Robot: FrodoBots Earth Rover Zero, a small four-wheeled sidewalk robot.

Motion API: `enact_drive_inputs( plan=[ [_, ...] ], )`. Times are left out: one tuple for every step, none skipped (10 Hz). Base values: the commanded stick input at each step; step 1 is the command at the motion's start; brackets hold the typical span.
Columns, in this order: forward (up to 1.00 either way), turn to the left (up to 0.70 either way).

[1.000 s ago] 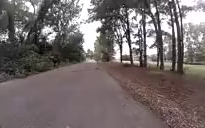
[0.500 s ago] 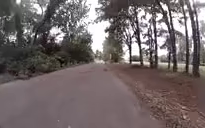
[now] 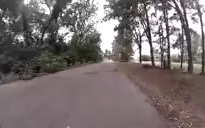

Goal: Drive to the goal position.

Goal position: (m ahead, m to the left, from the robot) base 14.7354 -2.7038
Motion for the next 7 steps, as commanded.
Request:
enact_drive_inputs(
  plan=[
    [1.00, 0.00],
    [1.00, -0.02],
    [1.00, -0.04],
    [1.00, -0.06],
    [1.00, -0.08],
    [1.00, -0.11],
    [1.00, -0.11]
  ],
)
